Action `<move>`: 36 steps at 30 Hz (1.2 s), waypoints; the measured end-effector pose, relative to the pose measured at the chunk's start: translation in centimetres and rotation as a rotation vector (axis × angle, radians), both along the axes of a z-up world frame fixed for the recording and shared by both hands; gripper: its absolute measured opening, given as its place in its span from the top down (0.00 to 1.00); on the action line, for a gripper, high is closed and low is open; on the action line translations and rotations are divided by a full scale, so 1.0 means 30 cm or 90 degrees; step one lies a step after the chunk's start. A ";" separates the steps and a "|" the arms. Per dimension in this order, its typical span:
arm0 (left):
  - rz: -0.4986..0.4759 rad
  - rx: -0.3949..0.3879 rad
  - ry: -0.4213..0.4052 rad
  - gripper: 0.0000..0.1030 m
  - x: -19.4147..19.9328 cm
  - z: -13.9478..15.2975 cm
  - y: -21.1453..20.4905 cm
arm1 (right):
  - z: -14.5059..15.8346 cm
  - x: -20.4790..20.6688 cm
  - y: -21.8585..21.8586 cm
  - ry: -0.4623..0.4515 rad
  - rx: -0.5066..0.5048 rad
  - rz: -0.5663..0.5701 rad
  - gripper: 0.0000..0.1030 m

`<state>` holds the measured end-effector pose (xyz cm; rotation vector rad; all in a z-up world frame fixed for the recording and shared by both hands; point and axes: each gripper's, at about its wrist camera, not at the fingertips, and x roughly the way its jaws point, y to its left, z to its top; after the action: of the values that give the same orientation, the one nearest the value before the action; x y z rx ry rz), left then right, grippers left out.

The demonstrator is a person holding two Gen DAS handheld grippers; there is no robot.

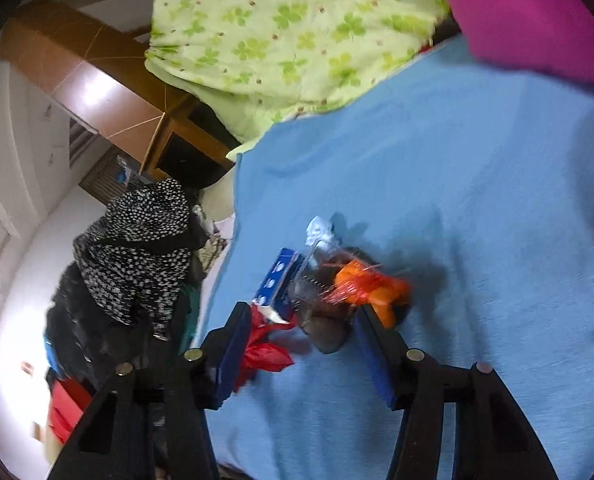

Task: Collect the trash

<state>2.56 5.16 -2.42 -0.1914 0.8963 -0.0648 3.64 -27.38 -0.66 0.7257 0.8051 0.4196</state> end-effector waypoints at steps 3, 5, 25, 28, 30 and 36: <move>-0.004 -0.022 0.014 0.35 0.043 -0.030 -0.008 | -0.003 0.033 0.019 0.005 -0.015 -0.014 0.44; -0.005 -0.028 0.019 0.35 0.067 -0.041 -0.012 | 0.013 0.053 0.032 -0.007 -0.045 -0.020 0.41; -0.006 -0.083 0.073 0.75 0.117 -0.127 -0.029 | 0.033 0.249 0.208 -0.032 -0.254 0.001 0.35; -0.001 -0.080 0.078 0.75 0.108 -0.128 -0.017 | 0.021 0.250 0.270 -0.042 -0.315 0.030 0.29; 0.001 -0.087 0.081 0.75 0.107 -0.132 -0.006 | 0.010 0.244 0.312 -0.050 -0.368 0.046 0.29; -0.004 -0.077 0.080 0.75 0.094 -0.134 -0.007 | -0.028 0.233 0.365 -0.055 -0.477 0.072 0.29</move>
<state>5.37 4.94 -6.45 -0.3080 1.0196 -0.1147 10.62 -16.43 -1.49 -0.0354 0.8443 0.2178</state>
